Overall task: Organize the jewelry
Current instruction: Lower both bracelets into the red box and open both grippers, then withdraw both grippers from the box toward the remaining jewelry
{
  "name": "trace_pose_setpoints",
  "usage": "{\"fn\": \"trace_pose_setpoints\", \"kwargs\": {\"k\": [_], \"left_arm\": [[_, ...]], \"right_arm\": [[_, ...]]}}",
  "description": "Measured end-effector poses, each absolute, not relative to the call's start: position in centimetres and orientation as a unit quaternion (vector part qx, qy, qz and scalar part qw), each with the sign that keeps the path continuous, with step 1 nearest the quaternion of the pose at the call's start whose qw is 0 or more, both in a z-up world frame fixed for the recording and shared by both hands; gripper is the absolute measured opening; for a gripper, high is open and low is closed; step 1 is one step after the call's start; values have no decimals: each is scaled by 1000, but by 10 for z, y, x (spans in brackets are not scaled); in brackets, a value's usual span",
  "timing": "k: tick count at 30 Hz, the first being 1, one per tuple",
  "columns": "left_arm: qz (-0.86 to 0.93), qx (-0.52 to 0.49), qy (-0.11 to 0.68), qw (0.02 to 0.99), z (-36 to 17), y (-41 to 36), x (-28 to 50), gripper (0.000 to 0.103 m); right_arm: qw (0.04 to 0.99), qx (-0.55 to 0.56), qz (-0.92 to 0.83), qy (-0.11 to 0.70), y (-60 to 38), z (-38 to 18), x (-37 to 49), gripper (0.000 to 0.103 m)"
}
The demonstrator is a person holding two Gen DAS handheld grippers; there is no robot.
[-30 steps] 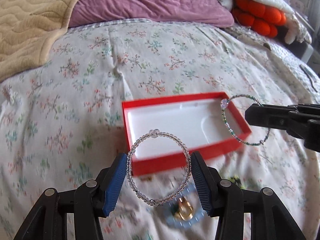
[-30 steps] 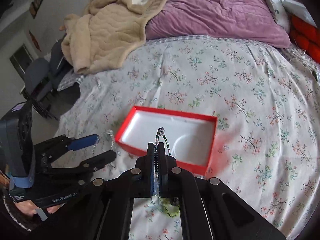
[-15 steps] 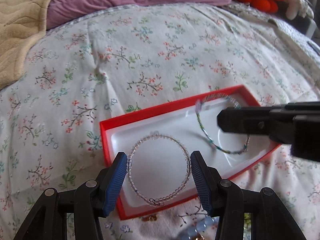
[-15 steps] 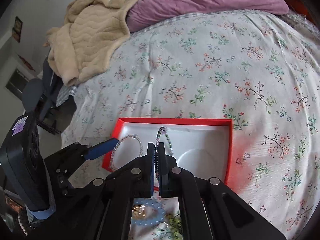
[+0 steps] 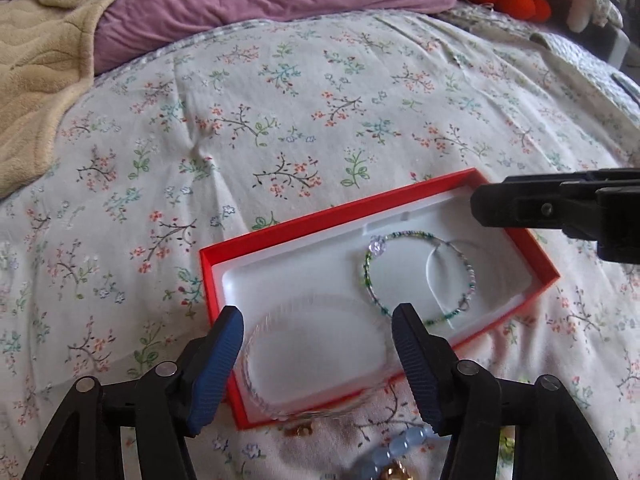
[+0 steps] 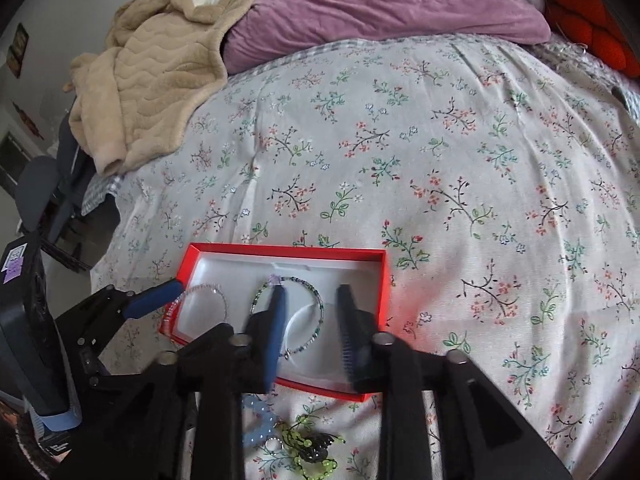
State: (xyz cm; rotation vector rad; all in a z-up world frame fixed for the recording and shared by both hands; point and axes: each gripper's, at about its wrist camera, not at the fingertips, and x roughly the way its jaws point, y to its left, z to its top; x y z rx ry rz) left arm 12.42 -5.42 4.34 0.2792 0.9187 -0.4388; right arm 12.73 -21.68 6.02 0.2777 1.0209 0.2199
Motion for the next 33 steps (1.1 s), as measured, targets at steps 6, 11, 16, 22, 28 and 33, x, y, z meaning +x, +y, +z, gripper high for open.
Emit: {"fn": "trace_pose_setpoints", "kwargs": {"k": [6, 11, 16, 22, 28, 33], "left_arm": [[-200, 134, 429, 870, 57, -47, 104, 74], [-192, 134, 431, 871, 63, -43, 83, 80], [-185, 134, 435, 871, 65, -40, 62, 87], [-174, 125, 444, 870, 62, -29, 41, 95], [-168, 118, 453, 867, 52, -15, 29, 96], [-162, 96, 472, 861, 33, -4, 24, 96]], "right_arm": [[868, 109, 103, 474, -220, 76, 106, 43], [873, 85, 101, 470, -218, 84, 82, 55], [874, 64, 100, 471, -214, 87, 57, 60], [875, 44, 89, 474, -215, 86, 34, 68], [872, 19, 73, 483, -217, 78, 18, 73], [868, -6, 65, 492, -215, 67, 8, 77]]}}
